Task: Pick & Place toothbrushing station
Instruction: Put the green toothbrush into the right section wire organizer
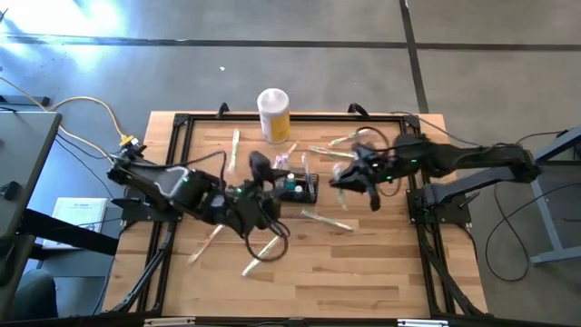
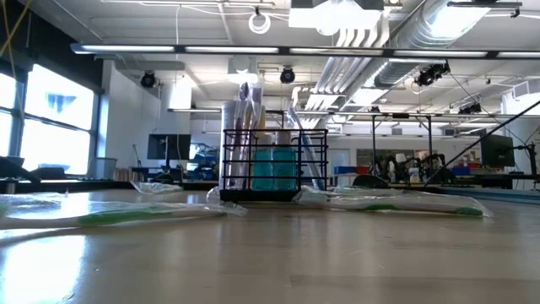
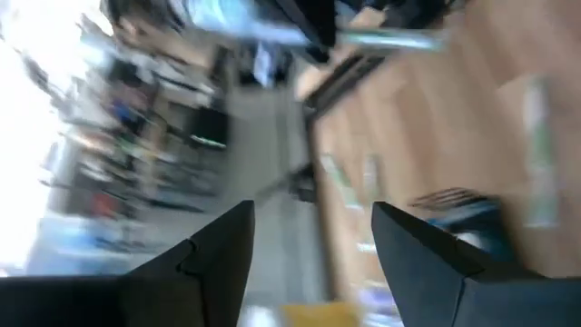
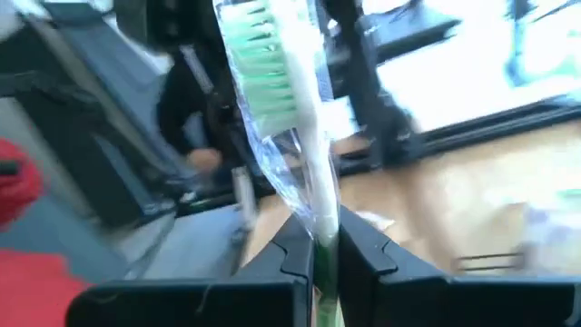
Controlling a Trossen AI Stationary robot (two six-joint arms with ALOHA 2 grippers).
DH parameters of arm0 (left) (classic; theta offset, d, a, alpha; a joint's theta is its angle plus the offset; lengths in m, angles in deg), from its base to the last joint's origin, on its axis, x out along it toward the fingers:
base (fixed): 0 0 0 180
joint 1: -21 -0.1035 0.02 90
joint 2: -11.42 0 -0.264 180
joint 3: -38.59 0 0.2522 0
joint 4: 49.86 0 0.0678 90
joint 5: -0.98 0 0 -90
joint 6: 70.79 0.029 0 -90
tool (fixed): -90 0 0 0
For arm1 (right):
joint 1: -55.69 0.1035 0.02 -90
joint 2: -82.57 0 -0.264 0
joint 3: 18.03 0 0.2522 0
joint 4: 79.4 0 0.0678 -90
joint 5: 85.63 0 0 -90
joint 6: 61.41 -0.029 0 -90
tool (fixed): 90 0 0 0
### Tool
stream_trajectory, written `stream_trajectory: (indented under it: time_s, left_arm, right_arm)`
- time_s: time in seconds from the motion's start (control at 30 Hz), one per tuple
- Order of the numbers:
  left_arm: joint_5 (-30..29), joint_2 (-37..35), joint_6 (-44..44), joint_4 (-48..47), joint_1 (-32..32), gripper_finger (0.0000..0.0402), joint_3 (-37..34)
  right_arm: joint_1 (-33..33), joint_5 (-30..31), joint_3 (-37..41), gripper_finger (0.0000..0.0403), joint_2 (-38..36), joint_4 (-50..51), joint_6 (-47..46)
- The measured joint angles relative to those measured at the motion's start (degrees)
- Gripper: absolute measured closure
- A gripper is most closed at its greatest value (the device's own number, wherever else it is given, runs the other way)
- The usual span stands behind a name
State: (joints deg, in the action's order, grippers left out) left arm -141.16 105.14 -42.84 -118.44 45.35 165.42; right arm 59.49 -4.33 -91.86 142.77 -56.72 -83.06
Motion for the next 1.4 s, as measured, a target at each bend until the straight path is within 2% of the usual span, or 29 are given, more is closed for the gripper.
stream_trajectory:
  time_s: [0.13, 0.23, 0.3, 0.37, 0.5, 0.63, 0.8, 0.93, 1.03, 1.23, 1.3, 1.4]
  left_arm:
    - [8.39, -4.03, -18.59, -10.81, -2.37, 0.0185, 0.02]
    - [16.98, -5.92, -30.14, -17.11, -5.02, 0.0185, 0.04]
    - [23.06, -6.2, -35.12, -17.66, -6.73, 0.0185, 0.04]
    - [27.19, -6.31, -37.32, -17.28, -7.51, 0.0185, -0.31]
    - [32.2, -6.49, -36.32, -13.26, -7.44, 0.0185, -3.45]
    - [35.1, -6.44, -35.76, -8.92, -7.48, 0.0185, -7.86]
    - [39.87, -6.35, -35.79, -3.04, -7.92, 0.0185, -11.56]
    - [42.47, -6.37, -36.44, -2.01, -8.68, 0.0185, -12.06]
    - [44.23, -6.39, -37.42, -2.3, -9.08, 0.0185, -12.04]
    - [45.61, -6.39, -38.06, -2.62, -8.97, 0.0185, -12.04]
    - [45.92, -6.39, -38.73, -3.33, -8.99, 0.0185, -12.06]
    - [46.7, -6.41, -38.96, -4.06, -9.04, 0.0185, -12.05]
  right_arm:
    - [2.68, 9.37, 0.02, 0.0388, -5.42, 5.55, 4.74]
    - [5.07, 18.54, 0.02, 0.0388, -9.2, 11.17, 11.12]
    - [6.44, 25.62, 0.03, 0.0388, -11.21, 14.82, 12.68]
    - [7.46, 28.35, 0.17, 0.0388, -12.66, 16.7, 11.27]
    - [8.23, 27.93, 3.98, 0.0388, -15.16, 12.66, 11.04]
    - [8.21, 24.79, 12.53, 0.0387, -17.05, 2.63, 9.6]
    - [8.13, 18.64, 26.03, 0.0381, -19.28, -20.36, 9.66]
    - [6.56, 15.99, 33.41, 0.0388, -16.81, -37.83, 16.63]
    - [4.16, 16.42, 35.89, 0.0388, -13.2, -42.92, 16.89]
    - [-1.14, 15.62, 35.78, 0.0375, -4.67, -50.13, 16.87]
    - [-3.53, 13.8, 35.84, 0.0381, -2.48, -52.36, 17.25]
    - [-7.86, 7.61, 35.8, 0.0389, 0.72, -56.52, 15.82]
